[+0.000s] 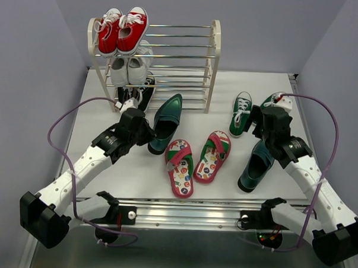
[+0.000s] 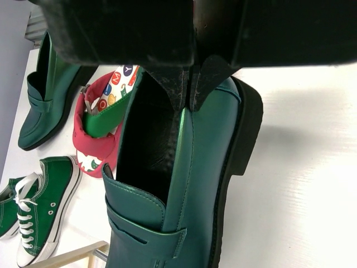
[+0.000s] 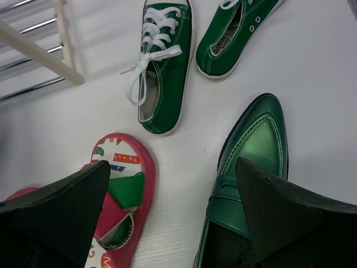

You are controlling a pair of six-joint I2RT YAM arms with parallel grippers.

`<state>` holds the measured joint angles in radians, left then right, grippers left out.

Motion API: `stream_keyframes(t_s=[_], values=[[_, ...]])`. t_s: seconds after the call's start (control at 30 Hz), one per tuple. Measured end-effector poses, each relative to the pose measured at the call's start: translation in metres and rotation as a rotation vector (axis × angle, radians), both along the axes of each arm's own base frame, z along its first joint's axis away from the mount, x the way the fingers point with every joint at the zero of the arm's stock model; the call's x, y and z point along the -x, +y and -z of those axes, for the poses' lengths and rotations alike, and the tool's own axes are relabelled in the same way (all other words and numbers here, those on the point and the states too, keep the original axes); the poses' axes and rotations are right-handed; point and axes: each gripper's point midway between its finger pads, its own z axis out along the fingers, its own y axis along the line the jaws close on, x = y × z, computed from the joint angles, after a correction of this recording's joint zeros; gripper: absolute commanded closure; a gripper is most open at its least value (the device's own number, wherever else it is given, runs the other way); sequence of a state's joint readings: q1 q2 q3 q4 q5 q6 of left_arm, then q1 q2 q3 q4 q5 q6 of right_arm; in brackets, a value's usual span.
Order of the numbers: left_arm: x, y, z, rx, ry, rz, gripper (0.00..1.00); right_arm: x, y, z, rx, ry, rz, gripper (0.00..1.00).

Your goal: Place and organize the shoes onto the shoe shelf

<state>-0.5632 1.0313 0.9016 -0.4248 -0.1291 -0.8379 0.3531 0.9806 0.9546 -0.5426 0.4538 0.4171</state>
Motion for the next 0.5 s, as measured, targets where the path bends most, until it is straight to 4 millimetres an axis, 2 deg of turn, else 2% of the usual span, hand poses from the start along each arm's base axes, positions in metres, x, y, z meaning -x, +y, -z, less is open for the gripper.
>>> stream_keyframes(t_s=[0.2, 0.5], values=[[-0.002, -0.001, -0.001, 0.010, -0.007, -0.008, 1.00, 0.001, 0.000, -0.002, 0.000, -0.006, -0.001, 0.00], [-0.020, -0.001, 0.002, 0.039, -0.064, -0.074, 1.00, 0.001, -0.001, -0.002, 0.000, -0.007, 0.000, 0.00]])
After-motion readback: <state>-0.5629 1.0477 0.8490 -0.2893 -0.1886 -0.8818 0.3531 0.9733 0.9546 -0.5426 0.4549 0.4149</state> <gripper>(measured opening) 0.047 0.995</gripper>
